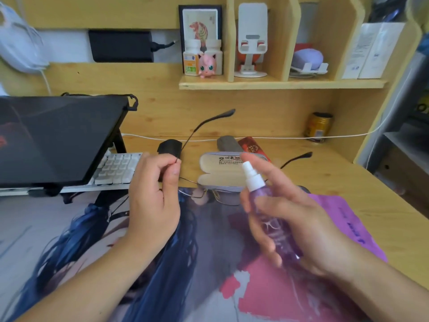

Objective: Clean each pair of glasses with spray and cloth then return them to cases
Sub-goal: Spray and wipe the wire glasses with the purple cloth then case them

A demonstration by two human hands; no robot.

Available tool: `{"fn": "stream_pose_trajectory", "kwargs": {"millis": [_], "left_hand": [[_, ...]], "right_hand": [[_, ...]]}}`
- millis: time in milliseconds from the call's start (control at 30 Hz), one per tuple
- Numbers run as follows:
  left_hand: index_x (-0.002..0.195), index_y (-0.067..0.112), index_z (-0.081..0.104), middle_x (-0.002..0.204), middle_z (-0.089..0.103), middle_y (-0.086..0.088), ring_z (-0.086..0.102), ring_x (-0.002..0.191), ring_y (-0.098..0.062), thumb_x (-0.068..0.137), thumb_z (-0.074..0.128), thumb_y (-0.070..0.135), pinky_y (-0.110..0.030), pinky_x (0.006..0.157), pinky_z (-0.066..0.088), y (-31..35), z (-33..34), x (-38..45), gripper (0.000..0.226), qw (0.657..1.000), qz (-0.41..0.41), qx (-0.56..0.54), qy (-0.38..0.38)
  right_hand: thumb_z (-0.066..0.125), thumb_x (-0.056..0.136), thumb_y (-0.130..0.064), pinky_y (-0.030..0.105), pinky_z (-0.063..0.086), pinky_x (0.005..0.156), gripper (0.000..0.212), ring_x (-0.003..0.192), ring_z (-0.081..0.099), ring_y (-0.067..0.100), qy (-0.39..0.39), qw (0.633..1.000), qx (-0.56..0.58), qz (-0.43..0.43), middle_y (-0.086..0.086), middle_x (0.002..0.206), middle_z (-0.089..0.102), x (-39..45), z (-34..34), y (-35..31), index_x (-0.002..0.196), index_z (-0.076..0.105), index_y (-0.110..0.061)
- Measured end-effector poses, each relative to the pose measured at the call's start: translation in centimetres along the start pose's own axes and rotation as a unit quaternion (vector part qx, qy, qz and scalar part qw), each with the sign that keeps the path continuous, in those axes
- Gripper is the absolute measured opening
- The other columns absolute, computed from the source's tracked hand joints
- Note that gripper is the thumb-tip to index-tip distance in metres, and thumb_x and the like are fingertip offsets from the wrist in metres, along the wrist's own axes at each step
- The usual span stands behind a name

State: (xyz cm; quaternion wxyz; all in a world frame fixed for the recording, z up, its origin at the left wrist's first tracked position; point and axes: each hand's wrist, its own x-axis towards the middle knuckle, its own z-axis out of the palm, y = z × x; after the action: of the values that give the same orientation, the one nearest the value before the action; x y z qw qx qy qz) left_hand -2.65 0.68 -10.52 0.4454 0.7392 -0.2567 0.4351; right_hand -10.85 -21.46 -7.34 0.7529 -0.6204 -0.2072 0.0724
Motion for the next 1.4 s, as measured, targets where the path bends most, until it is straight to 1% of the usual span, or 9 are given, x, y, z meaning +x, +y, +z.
{"fn": "stream_pose_trajectory", "kwargs": {"millis": [100,167,467,667,833,933,1033,1233,1400], "left_hand": [[0.102,0.006,0.056,0.089,0.052,-0.006,0.048,0.08,-0.021,0.102,0.046,0.01,-0.026,0.076,0.041,-0.1,0.0,0.1,0.011,0.999,0.048,0.022,-0.005],[0.102,0.003,0.056,0.087,0.054,-0.014,0.044,0.085,-0.012,0.103,0.045,0.01,-0.015,0.083,0.036,-0.1,0.0,0.2,0.013,0.994,0.099,0.036,-0.012],[0.105,0.005,0.05,0.088,0.055,-0.026,0.044,0.094,-0.012,0.106,0.039,0.012,-0.015,0.09,0.038,0.0,0.2,0.2,0.013,0.987,0.157,0.017,0.0],[0.105,0.007,0.049,0.087,0.055,-0.023,0.043,0.093,-0.012,0.1,0.043,0.004,-0.017,0.086,0.039,0.0,0.3,0.3,0.009,0.989,0.145,0.013,0.003],[0.105,0.008,0.049,0.088,0.052,-0.021,0.045,0.09,-0.014,0.097,0.044,0.0,-0.016,0.086,0.037,0.1,0.3,0.2,0.012,0.99,0.14,0.018,0.009],[0.105,0.008,0.049,0.089,0.052,-0.018,0.045,0.09,-0.014,0.097,0.044,0.0,-0.016,0.086,0.038,0.2,0.3,0.2,0.012,0.99,0.139,0.016,0.012],[0.105,0.008,0.049,0.089,0.051,-0.017,0.044,0.09,-0.012,0.097,0.044,0.0,-0.015,0.086,0.036,0.4,0.4,0.3,0.012,0.99,0.139,0.018,0.018],[0.107,0.008,0.049,0.094,0.049,-0.011,0.044,0.091,-0.01,0.103,0.042,0.009,-0.016,0.088,0.037,0.7,0.9,0.3,0.008,0.989,0.149,0.003,0.006],[0.106,0.007,0.05,0.096,0.048,-0.01,0.044,0.092,-0.01,0.106,0.039,0.016,-0.015,0.088,0.037,1.0,1.1,0.2,0.015,0.989,0.145,0.001,-0.005]], "right_hand": [[0.06,0.094,-0.013,0.016,0.04,0.059,0.061,0.06,0.057,0.007,0.186,0.854,-0.475,-0.102,-0.016,0.079,0.062,0.0,-0.5,-0.3,0.139,0.042,-0.05],[0.059,0.089,-0.015,0.016,0.038,0.057,0.06,0.064,0.057,0.008,0.198,0.824,-0.522,-0.092,-0.011,0.074,0.062,-0.1,-0.2,-0.2,0.136,0.04,-0.048],[0.052,0.089,-0.019,0.017,0.041,0.062,0.062,0.073,0.055,0.005,0.169,0.821,-0.543,-0.056,-0.017,0.08,0.058,0.3,1.1,1.5,0.137,0.029,-0.05],[0.05,0.093,-0.015,0.039,0.04,0.057,0.053,0.061,0.051,0.013,0.175,0.81,-0.558,-0.043,-0.008,0.059,0.051,0.4,0.9,2.4,0.133,0.028,-0.04],[0.051,0.095,-0.022,0.021,0.04,0.056,0.066,0.066,0.057,0.008,0.207,0.824,-0.524,-0.061,-0.019,0.07,0.057,0.4,0.7,1.8,0.146,0.019,-0.049],[0.054,0.094,-0.021,0.034,0.052,0.063,0.067,0.064,0.063,0.007,0.206,0.832,-0.51,-0.077,-0.014,0.065,0.058,0.2,1.1,1.5,0.144,0.023,-0.054],[0.057,0.093,-0.02,0.013,0.038,0.056,0.068,0.06,0.058,0.004,0.182,0.842,-0.497,-0.108,-0.024,0.065,0.056,-0.1,1.9,1.2,0.144,0.026,-0.054],[0.056,0.094,-0.017,0.009,0.034,0.056,0.057,0.066,0.054,-0.001,0.115,0.851,-0.502,-0.106,-0.019,0.064,0.049,0.4,3.8,1.5,0.137,0.031,-0.046],[0.055,0.094,-0.02,0.009,0.034,0.057,0.053,0.065,0.052,0.0,0.159,0.843,-0.5,-0.115,-0.02,0.066,0.049,0.5,3.6,1.8,0.136,0.032,-0.043]]}}
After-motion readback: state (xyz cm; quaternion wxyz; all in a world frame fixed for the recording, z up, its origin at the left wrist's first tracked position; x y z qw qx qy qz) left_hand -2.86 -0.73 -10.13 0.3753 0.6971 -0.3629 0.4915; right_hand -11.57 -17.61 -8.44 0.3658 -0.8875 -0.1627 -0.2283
